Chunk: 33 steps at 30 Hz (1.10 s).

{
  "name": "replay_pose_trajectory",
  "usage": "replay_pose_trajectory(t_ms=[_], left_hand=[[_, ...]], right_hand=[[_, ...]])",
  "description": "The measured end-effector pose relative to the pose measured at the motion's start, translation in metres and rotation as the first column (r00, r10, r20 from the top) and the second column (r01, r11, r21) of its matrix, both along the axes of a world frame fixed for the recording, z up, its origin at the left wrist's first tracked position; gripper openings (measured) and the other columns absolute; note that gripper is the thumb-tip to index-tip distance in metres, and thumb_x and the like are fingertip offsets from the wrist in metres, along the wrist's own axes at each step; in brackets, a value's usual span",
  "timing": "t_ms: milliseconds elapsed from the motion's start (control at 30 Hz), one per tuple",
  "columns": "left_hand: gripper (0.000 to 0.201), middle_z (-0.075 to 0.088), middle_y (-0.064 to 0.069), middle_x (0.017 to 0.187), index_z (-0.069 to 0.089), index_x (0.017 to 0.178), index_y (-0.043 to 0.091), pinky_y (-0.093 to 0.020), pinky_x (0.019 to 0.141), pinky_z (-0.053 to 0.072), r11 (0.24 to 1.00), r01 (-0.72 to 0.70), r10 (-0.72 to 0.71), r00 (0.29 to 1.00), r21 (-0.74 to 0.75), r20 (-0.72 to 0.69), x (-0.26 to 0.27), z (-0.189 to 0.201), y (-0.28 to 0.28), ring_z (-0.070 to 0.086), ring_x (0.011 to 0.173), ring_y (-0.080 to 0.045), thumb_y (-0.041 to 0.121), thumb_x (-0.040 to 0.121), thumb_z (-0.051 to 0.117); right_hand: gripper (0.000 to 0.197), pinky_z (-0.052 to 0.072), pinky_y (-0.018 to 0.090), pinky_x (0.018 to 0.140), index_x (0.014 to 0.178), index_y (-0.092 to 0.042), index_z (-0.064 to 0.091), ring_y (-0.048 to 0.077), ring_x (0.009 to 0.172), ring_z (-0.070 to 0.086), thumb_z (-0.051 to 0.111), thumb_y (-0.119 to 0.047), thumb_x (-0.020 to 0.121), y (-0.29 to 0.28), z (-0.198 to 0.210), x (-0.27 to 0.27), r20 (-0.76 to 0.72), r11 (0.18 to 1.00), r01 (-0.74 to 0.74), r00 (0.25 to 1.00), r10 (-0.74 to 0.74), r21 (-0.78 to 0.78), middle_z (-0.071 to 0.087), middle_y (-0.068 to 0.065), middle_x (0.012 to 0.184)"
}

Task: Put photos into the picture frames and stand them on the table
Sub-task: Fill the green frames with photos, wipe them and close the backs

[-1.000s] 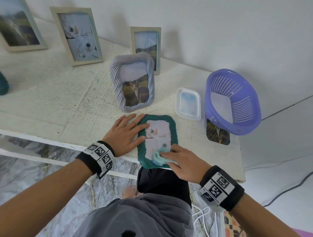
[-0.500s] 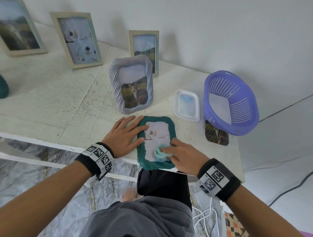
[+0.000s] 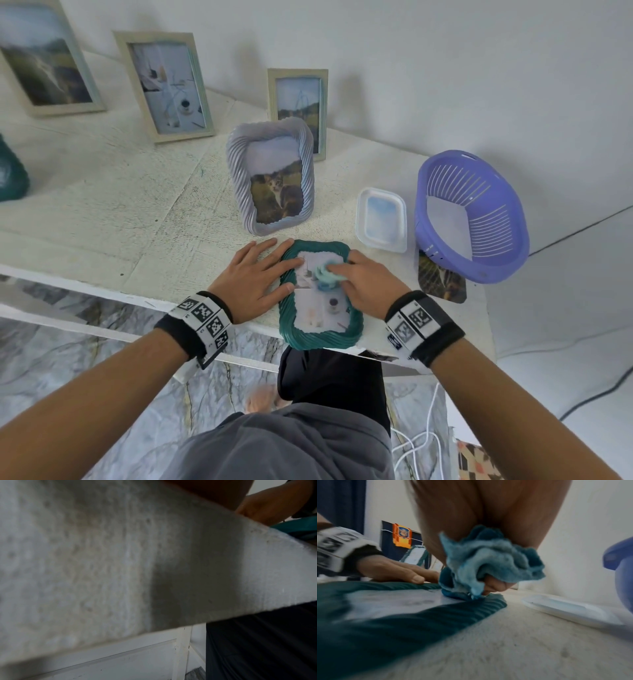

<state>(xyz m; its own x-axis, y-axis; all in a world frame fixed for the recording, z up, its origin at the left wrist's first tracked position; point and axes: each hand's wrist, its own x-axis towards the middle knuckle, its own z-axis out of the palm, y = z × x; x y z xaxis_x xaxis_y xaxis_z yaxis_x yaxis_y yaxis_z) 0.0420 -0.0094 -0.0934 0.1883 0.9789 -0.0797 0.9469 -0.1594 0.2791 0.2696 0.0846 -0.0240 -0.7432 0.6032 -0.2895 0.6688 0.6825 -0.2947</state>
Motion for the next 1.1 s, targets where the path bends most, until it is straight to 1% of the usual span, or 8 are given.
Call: replay_pose_trajectory(t_ms=[133,300,400,567,667,900,1000,1100], left_hand=[[0.065,0.004,0.012,0.165,0.019,0.153,0.043,-0.039,0.120,-0.002,1.000,-0.003,0.003,1.000,0.004,-0.005,0.001,0.000,0.000,0.004,0.151,-0.017,0.066,0.094,0.004],[0.065,0.004,0.012,0.165,0.019,0.153,0.043,-0.042,0.122,0.003,1.000,-0.003,0.003,1.000,0.005,-0.011,0.000,-0.001,0.000,0.006,0.151,-0.018,0.066,0.094,0.003],[0.067,0.003,0.012,0.165,0.019,0.153,0.043,-0.043,0.123,0.005,1.000,0.002,-0.002,1.000,0.003,-0.011,0.000,-0.001,-0.001,0.006,0.151,-0.018,0.066,0.094,0.000],[0.068,0.006,0.012,0.164,0.020,0.153,0.042,-0.044,0.122,0.008,1.000,0.006,-0.007,1.000,0.015,0.004,-0.001,0.000,-0.001,0.008,0.151,-0.018,0.067,0.094,-0.001],[0.065,0.003,0.012,0.164,0.018,0.154,0.042,-0.044,0.123,0.007,1.000,0.008,-0.008,1.000,0.012,0.002,-0.001,-0.001,-0.001,0.006,0.151,-0.017,0.065,0.095,0.002],[0.061,0.007,0.011,0.164,0.023,0.153,0.041,-0.044,0.122,0.008,1.000,0.000,0.000,1.000,0.028,-0.002,0.000,-0.003,-0.001,0.009,0.151,-0.019,0.061,0.096,0.009],[0.061,0.008,0.011,0.164,0.024,0.153,0.041,-0.043,0.122,0.006,0.999,0.002,-0.002,1.000,0.034,-0.001,0.000,-0.004,-0.001,0.010,0.151,-0.019,0.061,0.097,0.010],[0.060,0.009,0.009,0.165,0.024,0.153,0.040,-0.043,0.120,0.006,0.999,0.010,-0.010,1.000,0.045,-0.015,-0.001,-0.006,-0.001,0.012,0.150,-0.020,0.061,0.098,0.011]], right_hand=[[0.037,0.043,0.033,0.071,0.133,-0.014,0.052,0.033,0.083,0.057,0.044,-0.010,0.097,0.004,-0.006,-0.019,0.011,0.997,0.077,0.997,-0.078,0.031,0.046,0.012,0.110],[0.041,0.040,0.027,0.071,0.134,-0.015,0.054,0.024,0.080,0.052,0.046,-0.008,0.095,-0.029,-0.006,-0.010,-0.051,0.993,-0.089,0.995,0.085,-0.080,0.044,0.004,0.101],[0.041,0.044,0.035,0.071,0.130,-0.014,0.059,0.028,0.077,0.051,0.048,-0.005,0.091,-0.042,-0.003,0.004,-0.072,0.975,-0.185,0.982,0.177,-0.121,0.044,0.007,0.097],[0.045,0.047,0.036,0.073,0.136,-0.015,0.052,0.029,0.078,0.054,0.051,-0.005,0.092,-0.016,0.000,-0.013,0.025,0.994,-0.110,0.994,0.110,-0.020,0.037,0.003,0.099],[0.044,0.047,0.036,0.075,0.134,-0.014,0.052,0.030,0.085,0.056,0.054,-0.008,0.091,-0.007,-0.003,-0.030,0.048,0.998,-0.067,0.997,0.067,-0.007,0.043,0.007,0.108],[0.042,0.044,0.038,0.078,0.134,-0.020,0.055,0.028,0.085,0.052,0.045,-0.013,0.094,-0.030,-0.001,-0.006,0.025,0.966,-0.206,0.977,0.213,-0.158,0.045,0.008,0.104],[0.040,0.043,0.035,0.082,0.131,-0.027,0.057,0.025,0.089,0.052,0.047,-0.019,0.093,-0.014,0.002,0.006,0.033,0.965,-0.159,0.985,0.170,-0.210,0.048,0.006,0.100],[0.036,0.038,0.027,0.071,0.131,-0.029,0.056,0.018,0.080,0.050,0.050,-0.022,0.096,0.012,0.010,0.012,-0.052,0.993,-0.029,0.998,0.023,-0.115,0.048,-0.001,0.091]])
